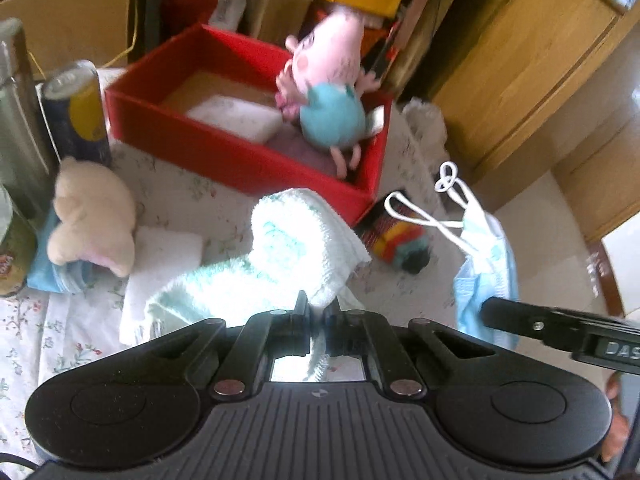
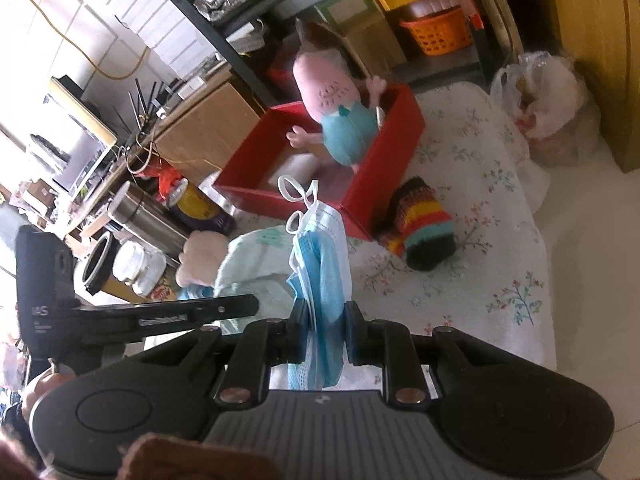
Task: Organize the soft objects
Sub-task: 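Carry the green towel and blue mask over the red box with both grippers, then open both grippers to drop the towel and mask into the red box, then move the left gripper to the white foam pad while right approaches the striped sock, then grasp the white foam pad with the left gripper while right grasps the striped knitted sock, then lift the foam pad and striped sock over the red box with both grippers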
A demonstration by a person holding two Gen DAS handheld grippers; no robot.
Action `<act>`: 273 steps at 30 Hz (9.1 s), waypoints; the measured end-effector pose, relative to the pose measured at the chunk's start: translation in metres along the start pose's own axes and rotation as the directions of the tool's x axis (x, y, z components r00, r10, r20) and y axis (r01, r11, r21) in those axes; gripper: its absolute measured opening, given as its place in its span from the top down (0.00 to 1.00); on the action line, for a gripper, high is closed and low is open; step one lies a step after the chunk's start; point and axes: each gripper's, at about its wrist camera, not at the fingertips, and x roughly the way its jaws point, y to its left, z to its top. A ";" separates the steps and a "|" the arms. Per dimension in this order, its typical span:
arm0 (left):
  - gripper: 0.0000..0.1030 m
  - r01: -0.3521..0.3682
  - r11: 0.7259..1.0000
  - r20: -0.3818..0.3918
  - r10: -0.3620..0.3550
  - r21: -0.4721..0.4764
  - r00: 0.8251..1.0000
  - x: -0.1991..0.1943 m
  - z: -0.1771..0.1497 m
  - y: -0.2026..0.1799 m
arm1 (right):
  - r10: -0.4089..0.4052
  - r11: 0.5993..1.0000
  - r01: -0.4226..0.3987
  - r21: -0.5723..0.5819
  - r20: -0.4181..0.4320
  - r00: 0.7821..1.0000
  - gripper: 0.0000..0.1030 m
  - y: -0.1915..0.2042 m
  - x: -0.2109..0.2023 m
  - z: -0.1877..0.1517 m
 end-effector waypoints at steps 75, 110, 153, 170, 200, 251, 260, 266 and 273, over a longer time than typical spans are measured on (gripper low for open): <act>0.84 -0.361 0.920 0.107 0.348 0.154 0.931 0.003 0.211 -0.029 | -0.304 0.897 0.277 -0.343 -0.026 0.952 1.00 0.077 0.092 0.200; 0.26 -0.315 0.944 0.040 0.313 0.102 0.949 -0.009 0.055 -0.016 | -0.295 0.924 0.265 -0.275 -0.073 0.953 0.59 0.049 0.051 0.076; 0.23 -0.397 0.915 -0.065 0.402 0.078 0.913 0.023 -0.019 0.013 | -0.315 0.926 0.275 -0.258 -0.131 0.940 0.59 0.024 0.060 0.030; 0.23 -0.390 0.920 -0.125 0.390 0.022 0.912 0.035 -0.014 0.027 | -0.315 0.934 0.281 -0.221 -0.137 0.939 0.58 0.002 0.064 0.035; 0.48 -0.341 0.938 -0.172 0.326 -0.066 0.930 0.065 -0.010 0.043 | -0.373 0.925 0.357 -0.129 -0.132 0.918 0.58 -0.037 0.083 0.050; 0.45 -0.243 0.970 -0.055 0.242 0.002 0.969 -0.013 -0.019 0.006 | -0.219 0.946 0.170 -0.276 -0.160 0.962 1.00 0.041 0.040 0.007; 0.45 -0.238 0.971 0.048 0.238 -0.009 0.970 -0.039 -0.002 -0.007 | -0.131 0.952 0.103 -0.288 -0.081 0.988 1.00 0.067 0.016 0.013; 0.45 -0.243 0.970 0.095 0.242 -0.003 0.966 -0.041 0.018 -0.015 | -0.099 0.957 0.090 -0.275 -0.019 0.995 1.00 0.073 0.005 0.030; 0.45 -0.254 0.967 0.131 0.249 0.021 0.960 -0.038 0.041 -0.026 | -0.095 0.963 0.101 -0.251 0.037 0.995 1.00 0.074 0.000 0.055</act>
